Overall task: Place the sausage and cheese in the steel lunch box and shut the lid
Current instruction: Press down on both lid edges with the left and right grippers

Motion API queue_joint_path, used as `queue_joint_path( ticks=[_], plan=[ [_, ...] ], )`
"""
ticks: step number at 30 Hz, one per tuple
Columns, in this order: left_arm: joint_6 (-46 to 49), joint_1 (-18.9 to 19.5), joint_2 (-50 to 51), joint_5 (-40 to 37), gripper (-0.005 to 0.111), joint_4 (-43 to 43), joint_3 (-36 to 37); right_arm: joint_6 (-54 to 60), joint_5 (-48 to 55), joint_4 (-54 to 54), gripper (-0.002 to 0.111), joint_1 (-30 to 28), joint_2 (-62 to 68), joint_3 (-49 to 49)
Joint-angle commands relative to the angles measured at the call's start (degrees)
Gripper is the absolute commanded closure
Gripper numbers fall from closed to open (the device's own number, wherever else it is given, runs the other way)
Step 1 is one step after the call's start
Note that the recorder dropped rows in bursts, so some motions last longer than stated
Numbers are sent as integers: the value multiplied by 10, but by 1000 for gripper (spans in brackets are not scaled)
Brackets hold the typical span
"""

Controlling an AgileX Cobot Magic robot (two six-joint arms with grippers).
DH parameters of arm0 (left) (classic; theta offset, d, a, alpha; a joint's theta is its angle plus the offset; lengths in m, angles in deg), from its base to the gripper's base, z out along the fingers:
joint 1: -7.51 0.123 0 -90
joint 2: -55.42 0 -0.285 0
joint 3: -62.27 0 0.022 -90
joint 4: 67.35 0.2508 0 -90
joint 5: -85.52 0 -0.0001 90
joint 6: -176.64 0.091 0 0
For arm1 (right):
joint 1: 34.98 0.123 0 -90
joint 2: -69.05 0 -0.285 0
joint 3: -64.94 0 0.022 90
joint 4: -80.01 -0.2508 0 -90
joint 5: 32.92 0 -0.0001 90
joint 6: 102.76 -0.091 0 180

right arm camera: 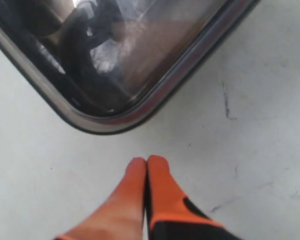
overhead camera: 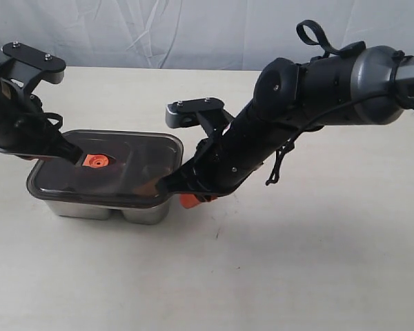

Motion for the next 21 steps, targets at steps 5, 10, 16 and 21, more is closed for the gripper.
queue_joint_path(
  ticks=[5,10,16,21],
  plan=[
    [1,0,2,3,107,-5,-3,0,-25,-20,109,0,0,-2],
    [1,0,2,4,107,-5,-3,2,-32,-26,109,0,0,-2],
    [1,0,2,4,107,-5,-3,2,-32,-26,109,0,0,-2],
    [1,0,2,4,107,-5,-3,2,-39,-28,109,0,0,-2]
  ],
)
